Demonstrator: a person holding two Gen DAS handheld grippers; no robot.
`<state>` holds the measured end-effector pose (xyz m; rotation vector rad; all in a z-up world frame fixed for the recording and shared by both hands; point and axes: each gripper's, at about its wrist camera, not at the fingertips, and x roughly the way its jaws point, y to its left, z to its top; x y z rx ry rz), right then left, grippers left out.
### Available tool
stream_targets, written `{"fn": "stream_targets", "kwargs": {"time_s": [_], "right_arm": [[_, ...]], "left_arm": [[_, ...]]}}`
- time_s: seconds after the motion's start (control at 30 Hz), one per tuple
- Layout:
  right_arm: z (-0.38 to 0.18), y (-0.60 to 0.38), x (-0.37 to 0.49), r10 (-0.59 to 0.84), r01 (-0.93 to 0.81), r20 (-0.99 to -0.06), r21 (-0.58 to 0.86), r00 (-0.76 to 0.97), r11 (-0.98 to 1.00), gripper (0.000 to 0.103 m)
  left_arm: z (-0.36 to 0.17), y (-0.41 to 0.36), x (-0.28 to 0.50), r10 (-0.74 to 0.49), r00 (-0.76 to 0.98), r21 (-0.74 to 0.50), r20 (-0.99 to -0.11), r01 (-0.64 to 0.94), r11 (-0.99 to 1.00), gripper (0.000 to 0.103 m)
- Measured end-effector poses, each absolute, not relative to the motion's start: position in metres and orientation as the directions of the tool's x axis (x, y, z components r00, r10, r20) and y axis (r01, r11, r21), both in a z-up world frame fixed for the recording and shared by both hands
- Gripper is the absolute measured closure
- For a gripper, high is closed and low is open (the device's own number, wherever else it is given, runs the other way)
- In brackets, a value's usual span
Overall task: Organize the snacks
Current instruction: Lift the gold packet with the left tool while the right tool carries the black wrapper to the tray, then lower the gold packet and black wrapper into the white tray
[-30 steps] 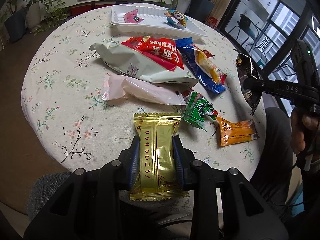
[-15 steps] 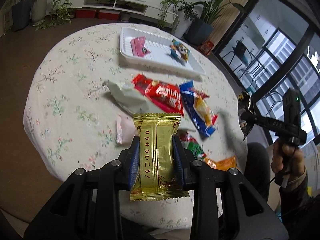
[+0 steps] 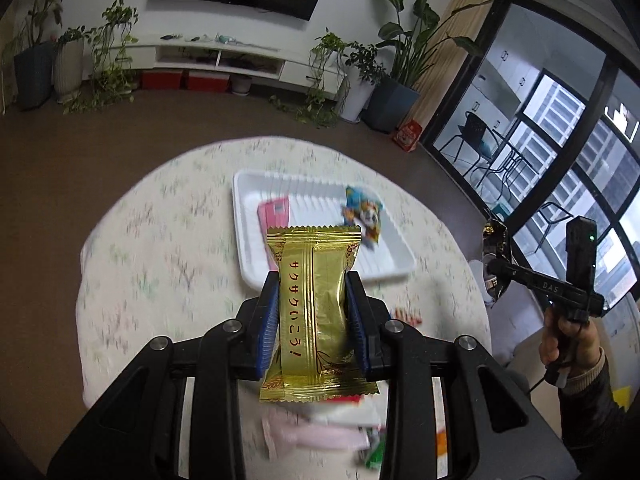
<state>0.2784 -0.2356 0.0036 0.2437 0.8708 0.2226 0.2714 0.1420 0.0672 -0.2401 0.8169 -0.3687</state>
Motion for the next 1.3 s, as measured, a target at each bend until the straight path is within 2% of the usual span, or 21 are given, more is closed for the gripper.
{"fn": "stream_targets", "kwargs": {"time_s": [0.23,0.47,0.87,1.3], "right_arm": [[0.029,-0.189,0.35,0.315,-0.215,-0.718,0.23,0.621,0.949,0.084],[0.008,-0.135,0.409,0.319,-0.308,-0.78,0.17,0.539,0.936,0.084],[-0.068,-0.086,0.458,0.275,-0.352,-0.87,0.127,0.41,0.927,0.084],[-0.102,-0.077,0.464,0.228,-0.355,-0.908,0.096,0.351,0.93,0.083]], "left_arm": [[0.078,0.116,0.358,-0.398,0.61,-0.306,-0.686,0.254,0.918,0.074],[0.04,0.1,0.43,-0.369,0.576,-0.308,-0.729,0.205,0.929,0.074],[-0.057,0.09,0.48,-0.315,0.514,-0.27,-0.798,0.162,0.949,0.074],[-0.098,0.094,0.487,-0.305,0.49,-0.27,-0.817,0.142,0.952,0.074]]}}
